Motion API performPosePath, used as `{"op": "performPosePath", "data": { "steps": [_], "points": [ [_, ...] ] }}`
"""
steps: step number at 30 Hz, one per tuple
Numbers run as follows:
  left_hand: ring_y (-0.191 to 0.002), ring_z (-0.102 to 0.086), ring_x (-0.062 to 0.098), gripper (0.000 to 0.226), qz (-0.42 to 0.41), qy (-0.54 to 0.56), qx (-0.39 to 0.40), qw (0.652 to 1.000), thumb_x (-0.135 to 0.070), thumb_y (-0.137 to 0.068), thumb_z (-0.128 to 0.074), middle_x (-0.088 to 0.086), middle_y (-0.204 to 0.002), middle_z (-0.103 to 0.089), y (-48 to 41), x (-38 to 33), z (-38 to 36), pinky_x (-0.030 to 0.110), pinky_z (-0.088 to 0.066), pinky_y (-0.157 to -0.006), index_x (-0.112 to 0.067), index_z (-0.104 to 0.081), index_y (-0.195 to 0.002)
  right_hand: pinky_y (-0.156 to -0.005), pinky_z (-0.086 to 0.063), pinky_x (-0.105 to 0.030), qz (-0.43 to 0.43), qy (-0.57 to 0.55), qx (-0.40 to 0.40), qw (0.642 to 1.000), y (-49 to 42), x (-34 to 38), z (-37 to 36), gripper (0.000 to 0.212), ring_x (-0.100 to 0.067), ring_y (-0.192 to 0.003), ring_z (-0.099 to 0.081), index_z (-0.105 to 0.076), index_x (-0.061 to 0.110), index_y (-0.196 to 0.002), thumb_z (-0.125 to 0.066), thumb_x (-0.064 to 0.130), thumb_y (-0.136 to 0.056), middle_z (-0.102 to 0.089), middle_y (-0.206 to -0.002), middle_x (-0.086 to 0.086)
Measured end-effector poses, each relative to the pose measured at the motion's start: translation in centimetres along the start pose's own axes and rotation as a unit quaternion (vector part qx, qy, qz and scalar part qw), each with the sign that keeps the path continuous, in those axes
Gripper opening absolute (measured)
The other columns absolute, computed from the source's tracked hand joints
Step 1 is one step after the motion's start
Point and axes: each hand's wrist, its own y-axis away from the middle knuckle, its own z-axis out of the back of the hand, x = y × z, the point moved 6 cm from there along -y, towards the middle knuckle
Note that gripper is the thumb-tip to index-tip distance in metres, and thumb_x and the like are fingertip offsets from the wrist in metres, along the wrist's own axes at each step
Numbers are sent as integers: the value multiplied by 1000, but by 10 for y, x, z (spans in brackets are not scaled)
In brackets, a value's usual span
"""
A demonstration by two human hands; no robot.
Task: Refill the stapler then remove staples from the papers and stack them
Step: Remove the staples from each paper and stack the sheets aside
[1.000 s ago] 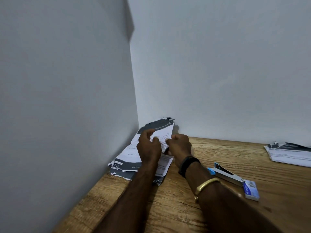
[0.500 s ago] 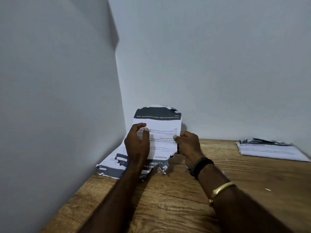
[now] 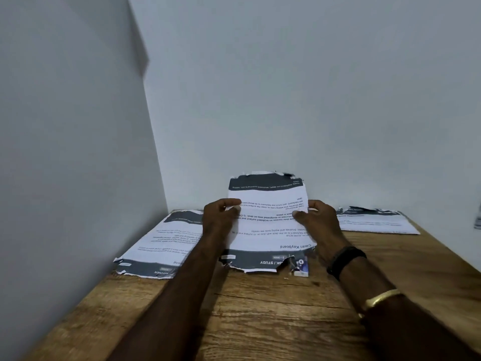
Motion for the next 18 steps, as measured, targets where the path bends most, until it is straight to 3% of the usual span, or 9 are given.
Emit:
{"op": "performPosePath", "data": {
  "steps": [2,5,7,9,12,14,16,18],
  "points": [
    [-83,-67,26,18,24,30,9,999,8,-87,-68,23,-101,-71,1,8,-11,27,-58,-70,3,-72,-103,-97,-58,-56,4,-6,-15,1000,-1,-1,6,43,-35,-110,-70,-61,20,-120,-78,3,-85,-72,-121,-14],
    [-84,-61,29,25,52,99,15,994,17,-86,-62,20,-92,-66,6,18,-17,34,-53,-82,20,-63,-111,-96,-58,-54,21,-13,-21,999,-3,0,15,61,-36,-110,-69,-55,28,-134,-78,0,-85,-70,-121,-19],
    [-82,-59,28,17,60,121,16,991,18,-87,-60,17,-87,-63,7,20,-16,37,-50,-89,17,-64,-103,-91,-60,-47,29,0,-10,1000,-5,-1,19,53,-31,-97,-69,-64,28,-130,-77,1,-86,-72,-105,-19],
    [-74,-60,24,13,55,102,28,993,16,-87,-61,15,-83,-62,10,18,-10,33,-52,-82,9,-66,-97,-81,-55,-41,38,39,0,999,-6,0,22,39,-24,-84,-64,-74,23,-120,-77,4,-86,-69,-87,-11],
    [-50,-58,2,21,13,-5,61,998,12,-86,-67,7,-71,-55,15,11,-4,14,-49,-52,7,-68,-106,-86,-55,-38,42,118,0,992,-6,0,26,30,-23,-92,-66,-78,15,-112,-78,4,-84,-71,-91,-6],
    [-45,-51,-3,17,-52,-127,61,989,5,-84,-73,5,-68,-55,15,4,0,11,-41,-45,3,-73,-101,-92,-58,-39,63,200,-22,978,-4,2,29,22,-24,-99,-70,-80,14,-105,-79,8,-83,-77,-97,-5],
    [-63,-63,5,9,-130,-259,37,956,-9,-82,-78,5,-77,-69,16,-8,2,17,-49,-58,-6,-78,-91,-89,-58,-38,97,254,-46,961,1,8,31,10,-24,-96,-72,-82,17,-93,-80,15,-83,-80,-93,-3],
    [-87,-68,16,7,-176,-307,-5,935,-20,-83,-78,4,-91,-75,15,-17,7,31,-53,-78,-14,-79,-87,-83,-55,-34,136,262,-65,953,5,18,31,3,-23,-93,-72,-80,18,-84,-82,21,-84,-79,-90,-2]
  ]
}}
